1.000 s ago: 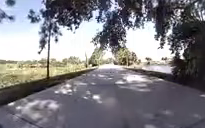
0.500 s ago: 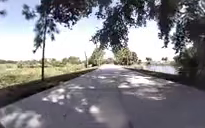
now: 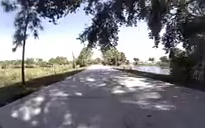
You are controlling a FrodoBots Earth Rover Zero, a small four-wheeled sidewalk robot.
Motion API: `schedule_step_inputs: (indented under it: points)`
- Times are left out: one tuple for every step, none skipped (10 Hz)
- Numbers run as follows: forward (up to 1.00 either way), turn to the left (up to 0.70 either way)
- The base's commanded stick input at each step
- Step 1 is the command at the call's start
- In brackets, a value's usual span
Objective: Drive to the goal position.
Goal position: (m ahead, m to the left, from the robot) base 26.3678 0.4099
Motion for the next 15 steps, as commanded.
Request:
schedule_step_inputs:
  points:
    - [0.85, 0.00]
    - [0.85, 0.00]
    - [0.85, 0.00]
    - [0.85, 0.00]
    - [0.85, 0.00]
    - [0.85, 0.00]
    - [0.85, 0.00]
    - [0.85, 0.00]
    - [0.85, 0.00]
    - [0.85, 0.00]
    - [0.85, 0.00]
    - [0.85, 0.00]
    - [0.85, 0.00]
    - [0.85, 0.00]
    - [0.85, 0.00]
